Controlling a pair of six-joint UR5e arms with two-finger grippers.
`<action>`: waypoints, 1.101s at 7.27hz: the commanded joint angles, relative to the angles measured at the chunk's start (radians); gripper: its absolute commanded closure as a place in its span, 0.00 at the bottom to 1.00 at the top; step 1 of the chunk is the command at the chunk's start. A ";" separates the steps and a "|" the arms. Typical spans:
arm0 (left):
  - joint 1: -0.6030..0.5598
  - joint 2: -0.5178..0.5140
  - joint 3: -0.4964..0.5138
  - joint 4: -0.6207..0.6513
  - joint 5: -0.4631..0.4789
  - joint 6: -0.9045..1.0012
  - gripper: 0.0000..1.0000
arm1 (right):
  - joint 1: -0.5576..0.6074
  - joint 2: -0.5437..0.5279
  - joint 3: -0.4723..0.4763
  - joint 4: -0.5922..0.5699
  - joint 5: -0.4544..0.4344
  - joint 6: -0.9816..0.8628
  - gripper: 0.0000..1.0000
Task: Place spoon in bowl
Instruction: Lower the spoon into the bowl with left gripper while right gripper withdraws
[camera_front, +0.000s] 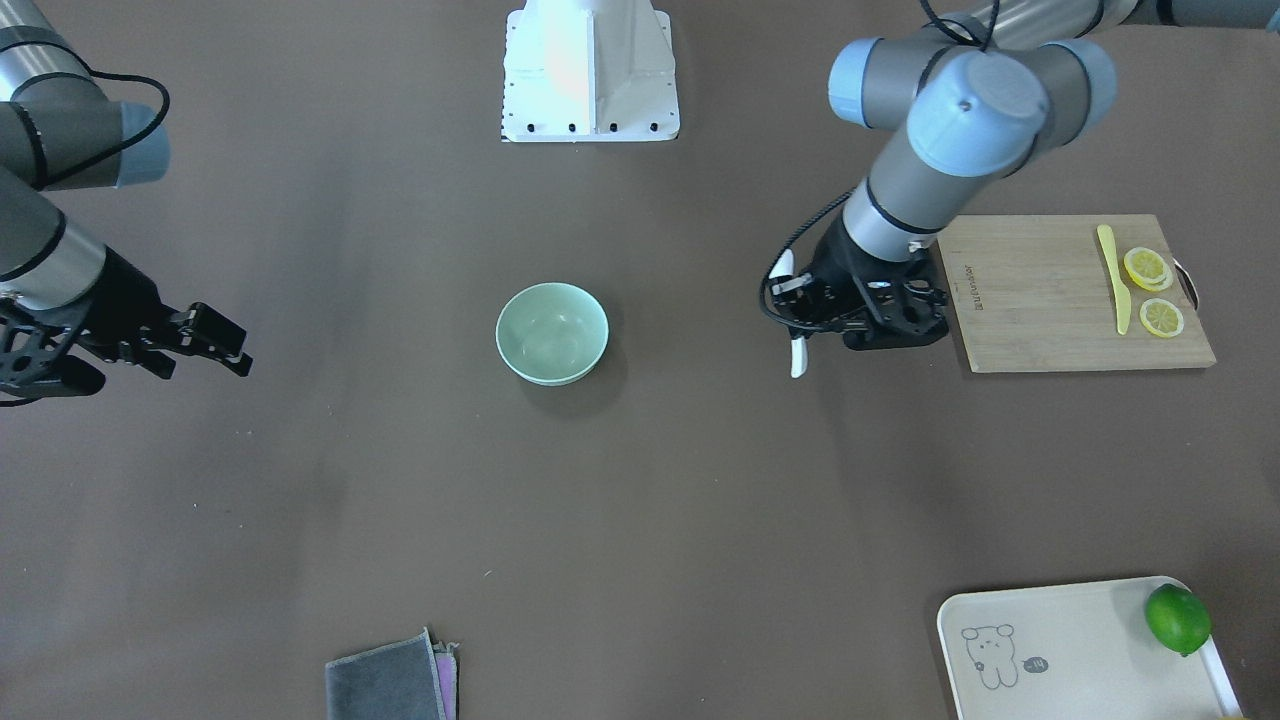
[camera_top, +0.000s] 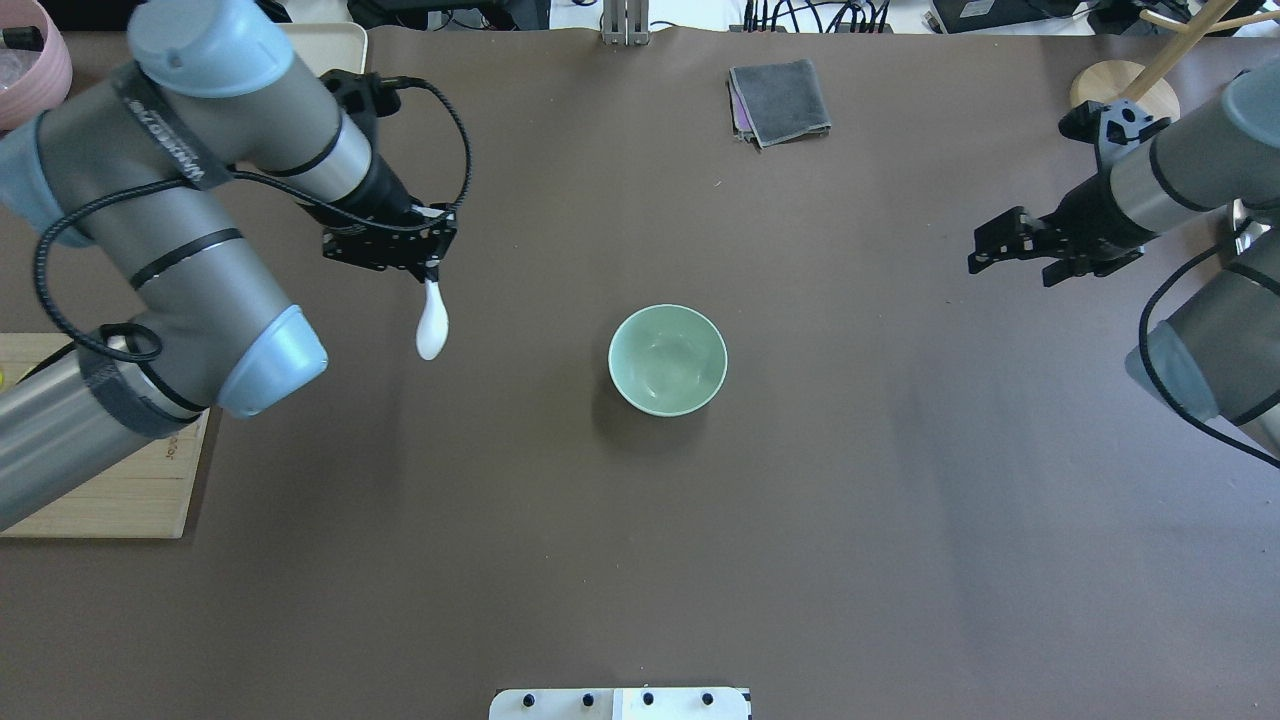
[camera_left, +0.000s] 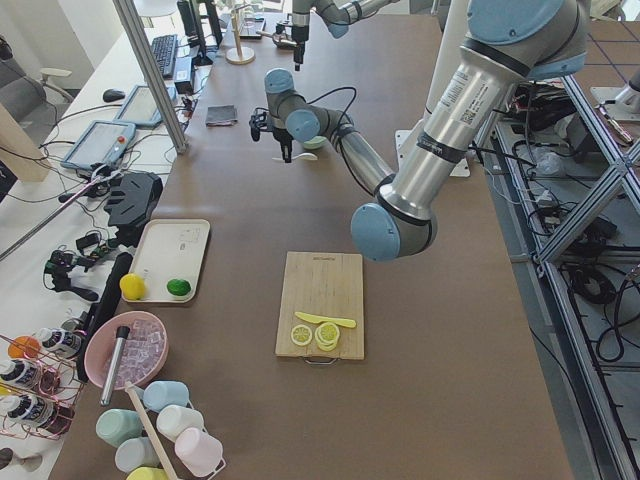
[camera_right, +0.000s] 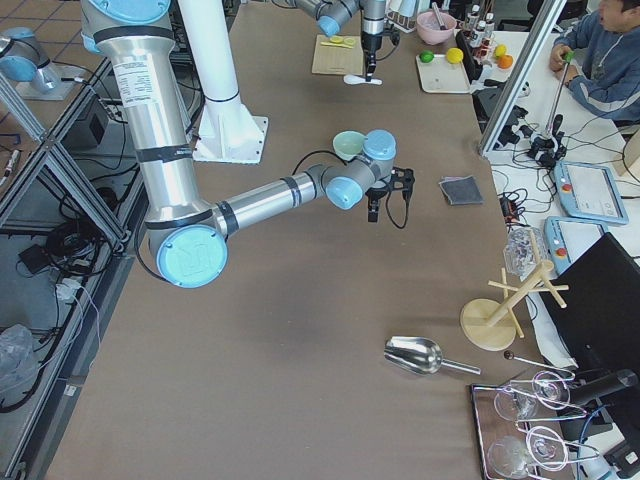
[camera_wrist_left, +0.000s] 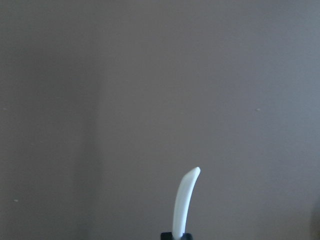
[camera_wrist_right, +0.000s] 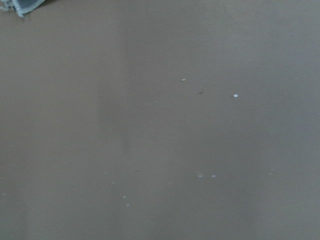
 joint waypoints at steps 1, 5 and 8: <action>0.096 -0.165 0.117 -0.041 0.065 -0.121 1.00 | 0.074 -0.084 -0.011 -0.001 0.007 -0.170 0.00; 0.150 -0.324 0.367 -0.252 0.194 -0.199 0.28 | 0.102 -0.153 -0.016 0.013 0.010 -0.243 0.00; 0.141 -0.313 0.316 -0.240 0.193 -0.186 0.02 | 0.132 -0.184 -0.016 0.013 0.044 -0.274 0.00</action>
